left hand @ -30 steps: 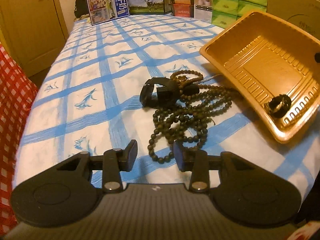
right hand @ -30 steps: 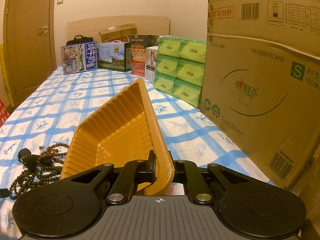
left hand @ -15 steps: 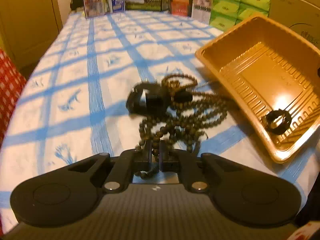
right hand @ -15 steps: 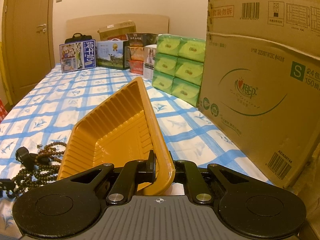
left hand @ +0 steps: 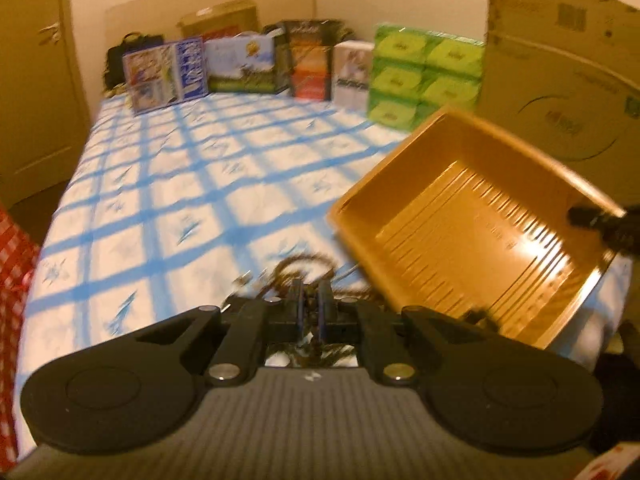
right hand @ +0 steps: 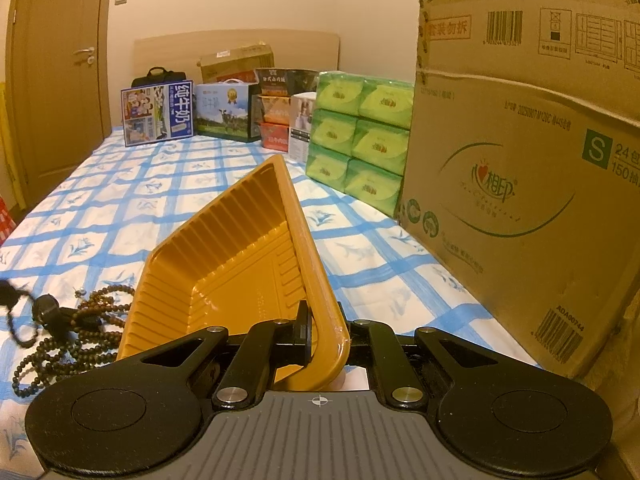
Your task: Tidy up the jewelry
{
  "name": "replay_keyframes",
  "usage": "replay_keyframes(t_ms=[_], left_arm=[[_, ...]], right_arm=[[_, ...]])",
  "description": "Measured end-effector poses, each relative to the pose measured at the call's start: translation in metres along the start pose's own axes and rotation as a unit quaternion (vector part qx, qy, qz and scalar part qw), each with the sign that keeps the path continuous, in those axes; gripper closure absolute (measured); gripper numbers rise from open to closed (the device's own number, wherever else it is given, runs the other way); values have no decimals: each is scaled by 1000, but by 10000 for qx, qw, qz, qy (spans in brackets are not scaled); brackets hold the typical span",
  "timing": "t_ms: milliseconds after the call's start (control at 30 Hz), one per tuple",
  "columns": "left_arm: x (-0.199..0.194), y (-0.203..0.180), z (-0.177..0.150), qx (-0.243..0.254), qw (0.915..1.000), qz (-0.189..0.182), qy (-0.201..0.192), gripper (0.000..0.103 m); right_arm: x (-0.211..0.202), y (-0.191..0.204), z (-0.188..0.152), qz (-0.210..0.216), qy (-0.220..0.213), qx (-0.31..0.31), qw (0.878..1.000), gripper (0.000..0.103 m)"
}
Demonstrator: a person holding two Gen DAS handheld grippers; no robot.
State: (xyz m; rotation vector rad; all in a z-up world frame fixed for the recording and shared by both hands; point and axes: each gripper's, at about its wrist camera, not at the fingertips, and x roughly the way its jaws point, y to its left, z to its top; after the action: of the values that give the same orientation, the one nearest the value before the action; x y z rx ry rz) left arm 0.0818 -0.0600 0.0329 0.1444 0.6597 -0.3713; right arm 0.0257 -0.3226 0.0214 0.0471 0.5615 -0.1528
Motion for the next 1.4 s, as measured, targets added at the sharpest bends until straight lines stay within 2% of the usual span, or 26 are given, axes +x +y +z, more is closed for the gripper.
replay_keyframes(t_ms=[200,500,600,667,800,1033,1233,1400], left_arm=[[15,-41,23,133,9984,-533,-154,97],[53,-86,23,380,9931,-1096,149,96],[56,-90,20,412,9926,-1125,203,91],[55,-87,17,412,9931,-1073,226,84],[48,-68,10,287,9958,-840,243,84],[29,-3,-22,-89,9989,-83,448,81],[21,42,-57,-293,9954,511,762,81],[23,55,-78,-439,9922,611,992,81]], right_arm=[[1,-2,1,20,4,18,10000,95],[3,-5,0,37,66,94,9999,95],[4,-5,1,39,84,114,9999,95],[4,-5,1,41,85,106,9999,95],[4,-5,1,35,100,122,9999,95],[6,-7,0,31,140,161,9998,95],[7,-7,0,24,142,168,9998,95],[8,-8,-1,-5,164,141,9998,95]])
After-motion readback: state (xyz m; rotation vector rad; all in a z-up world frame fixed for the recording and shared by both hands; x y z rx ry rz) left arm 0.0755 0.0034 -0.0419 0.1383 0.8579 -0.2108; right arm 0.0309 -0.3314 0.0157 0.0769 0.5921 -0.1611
